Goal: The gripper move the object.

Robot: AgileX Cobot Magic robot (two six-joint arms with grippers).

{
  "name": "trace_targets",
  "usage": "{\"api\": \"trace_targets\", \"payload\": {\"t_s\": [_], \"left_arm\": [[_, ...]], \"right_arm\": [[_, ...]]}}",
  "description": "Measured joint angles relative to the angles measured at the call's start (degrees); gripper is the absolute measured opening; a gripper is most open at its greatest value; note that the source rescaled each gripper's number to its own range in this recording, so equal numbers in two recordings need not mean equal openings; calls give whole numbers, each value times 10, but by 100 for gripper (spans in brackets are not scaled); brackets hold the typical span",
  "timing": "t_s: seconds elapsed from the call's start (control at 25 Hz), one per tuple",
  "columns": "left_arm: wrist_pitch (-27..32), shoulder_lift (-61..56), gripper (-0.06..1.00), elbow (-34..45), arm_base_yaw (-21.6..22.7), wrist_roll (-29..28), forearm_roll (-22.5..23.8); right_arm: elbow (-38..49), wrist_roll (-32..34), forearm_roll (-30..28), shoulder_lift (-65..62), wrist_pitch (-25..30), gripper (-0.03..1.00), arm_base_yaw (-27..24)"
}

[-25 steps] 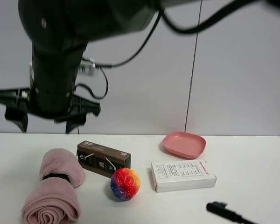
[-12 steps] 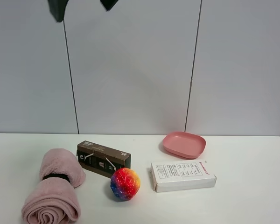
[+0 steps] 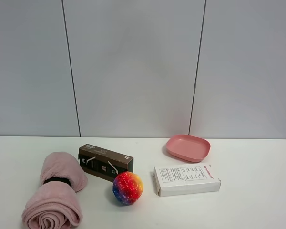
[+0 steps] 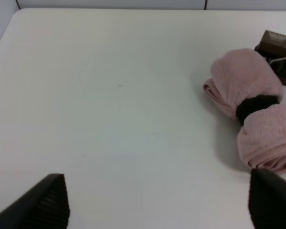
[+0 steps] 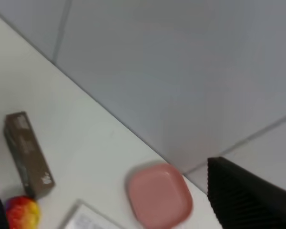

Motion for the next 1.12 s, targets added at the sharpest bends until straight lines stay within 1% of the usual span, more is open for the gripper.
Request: {"api": "trace_targets", "payload": {"t_s": [0.08,0.2,0.4,0.52,0.72,0.76,0.8,0.92,0.96,1.0,1.12], "left_arm": [[0,0,100,0,0,0,0],[0,0,100,0,0,0,0],[0,0,100,0,0,1,0],[0,0,100,0,0,1,0],[0,0,100,0,0,1,0],[0,0,100,0,0,1,0],[0,0,100,0,0,1,0],[0,0,100,0,0,0,0],[0,0,100,0,0,0,0],[0,0,100,0,0,0,0],[0,0,100,0,0,0,0]], "right_arm": [[23,0,0,-23,1,69,-18],[83,0,2,-72,-5,69,-50],[240,0,11,-172,-57,69,-111],[326,5,47,-240,-79,69,-163],[447,36,79,-364,-79,69,-273],[447,36,79,-364,-79,69,-273],[470,36,85,-387,-79,69,-297],[533,41,106,-477,-79,69,-357],[572,41,124,-536,-77,69,-390],[572,41,124,-536,-77,69,-390],[614,50,152,-618,-64,69,-426]]}}
